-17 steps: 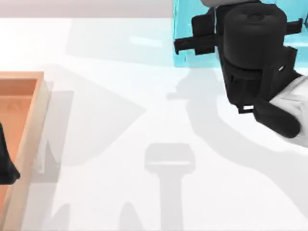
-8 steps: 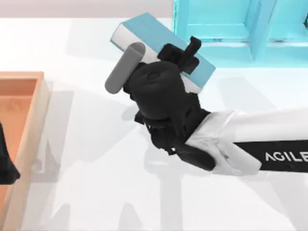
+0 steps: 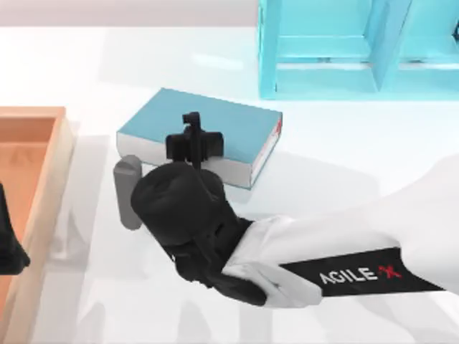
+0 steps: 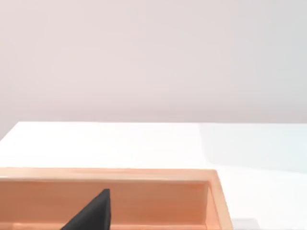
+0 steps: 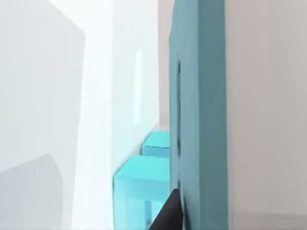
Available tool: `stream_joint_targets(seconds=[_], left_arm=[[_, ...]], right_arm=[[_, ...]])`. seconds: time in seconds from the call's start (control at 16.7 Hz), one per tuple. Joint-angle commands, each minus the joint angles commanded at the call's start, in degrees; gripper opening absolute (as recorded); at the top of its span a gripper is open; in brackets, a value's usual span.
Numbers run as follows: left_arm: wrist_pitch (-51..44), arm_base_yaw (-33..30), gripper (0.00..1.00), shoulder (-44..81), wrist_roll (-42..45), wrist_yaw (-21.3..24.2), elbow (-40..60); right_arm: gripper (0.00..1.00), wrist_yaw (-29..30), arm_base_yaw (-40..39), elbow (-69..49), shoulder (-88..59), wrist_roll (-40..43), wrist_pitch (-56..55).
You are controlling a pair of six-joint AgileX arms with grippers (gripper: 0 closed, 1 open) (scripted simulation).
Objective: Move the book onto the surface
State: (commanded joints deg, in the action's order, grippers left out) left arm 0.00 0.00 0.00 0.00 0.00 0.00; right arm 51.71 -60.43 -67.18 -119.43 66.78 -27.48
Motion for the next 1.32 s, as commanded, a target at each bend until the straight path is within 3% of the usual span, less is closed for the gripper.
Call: stream_joint_targets(seconds=[0.84,1.32], left_arm=[[0.0,0.0,1.0,0.0,0.0,0.0,0.0],[0.0,0.0,1.0,0.0,0.0,0.0,0.0]], right_arm=[[0.0,0.5,-0.6,0.6,-0.3,0.2,0.1],[0.0,0.5,-0.6,2.0,-4.6,0.2,-5.6]])
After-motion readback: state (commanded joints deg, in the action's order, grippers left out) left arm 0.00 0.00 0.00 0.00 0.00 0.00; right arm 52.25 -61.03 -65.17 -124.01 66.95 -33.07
